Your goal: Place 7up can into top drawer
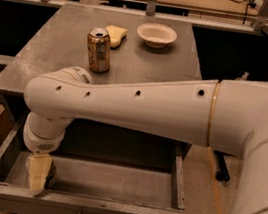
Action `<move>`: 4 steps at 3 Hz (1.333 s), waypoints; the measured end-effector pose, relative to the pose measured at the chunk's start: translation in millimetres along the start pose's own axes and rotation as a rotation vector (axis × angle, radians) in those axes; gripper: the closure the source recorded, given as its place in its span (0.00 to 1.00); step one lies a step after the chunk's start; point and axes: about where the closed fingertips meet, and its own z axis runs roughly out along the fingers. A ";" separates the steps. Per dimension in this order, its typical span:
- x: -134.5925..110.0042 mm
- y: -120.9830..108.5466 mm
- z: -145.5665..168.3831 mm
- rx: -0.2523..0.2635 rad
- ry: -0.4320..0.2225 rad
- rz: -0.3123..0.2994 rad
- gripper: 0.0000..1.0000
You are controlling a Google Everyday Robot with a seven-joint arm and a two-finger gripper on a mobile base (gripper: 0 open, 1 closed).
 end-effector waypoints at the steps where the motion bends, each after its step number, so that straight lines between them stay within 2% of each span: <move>1: 0.0 0.0 0.0 0.000 0.000 0.000 0.00; 2: 5.5 2.4 -12.2 0.002 -0.001 0.009 0.00; 3: 22.9 6.4 -31.0 0.001 0.008 0.039 0.00; 4: 46.1 17.0 -35.2 0.001 -0.010 0.083 0.00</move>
Offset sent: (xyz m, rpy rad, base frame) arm 0.0036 -0.0305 0.0232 0.0049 0.0126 -0.0297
